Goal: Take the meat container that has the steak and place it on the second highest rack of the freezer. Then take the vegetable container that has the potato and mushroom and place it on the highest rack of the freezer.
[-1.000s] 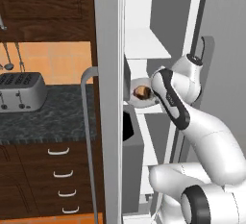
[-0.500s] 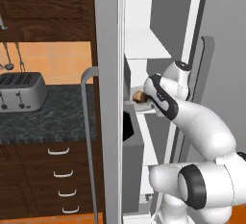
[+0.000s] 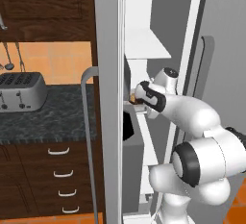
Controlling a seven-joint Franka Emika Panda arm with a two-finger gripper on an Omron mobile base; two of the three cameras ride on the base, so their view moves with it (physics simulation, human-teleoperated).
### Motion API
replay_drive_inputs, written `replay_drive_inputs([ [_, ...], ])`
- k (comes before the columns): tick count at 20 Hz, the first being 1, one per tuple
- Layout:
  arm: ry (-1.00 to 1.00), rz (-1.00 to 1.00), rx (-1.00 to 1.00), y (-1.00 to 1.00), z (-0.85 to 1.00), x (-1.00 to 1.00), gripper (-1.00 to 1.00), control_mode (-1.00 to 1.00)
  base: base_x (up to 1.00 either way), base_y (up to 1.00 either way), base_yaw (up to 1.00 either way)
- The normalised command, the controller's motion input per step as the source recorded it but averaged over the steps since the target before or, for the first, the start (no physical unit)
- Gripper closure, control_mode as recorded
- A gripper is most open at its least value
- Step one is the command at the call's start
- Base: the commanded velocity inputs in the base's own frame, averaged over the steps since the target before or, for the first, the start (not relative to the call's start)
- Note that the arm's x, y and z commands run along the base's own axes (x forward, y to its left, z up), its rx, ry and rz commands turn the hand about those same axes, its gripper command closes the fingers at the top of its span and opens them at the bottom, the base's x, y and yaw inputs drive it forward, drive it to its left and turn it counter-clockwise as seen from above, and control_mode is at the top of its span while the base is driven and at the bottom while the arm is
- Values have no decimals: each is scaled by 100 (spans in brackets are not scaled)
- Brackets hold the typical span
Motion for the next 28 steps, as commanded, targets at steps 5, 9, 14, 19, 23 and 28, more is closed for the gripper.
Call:
replay_drive_inputs([
  [5,15,0,7,-24,-5,57,100,-100,0,0,0],
  [9,14,-1,6,-17,0,21,100,-100,0,0,0],
  [14,7,-2,4,-10,-4,11,-100,-100,0,0,0],
  [19,2,0,0,0,-2,19,-100,-100,0,0,0],
  [23,-1,0,0,0,0,-1,-100,-100,0,0,0],
  [28,-11,0,0,2,26,-42,-100,-100,0,0,0],
])
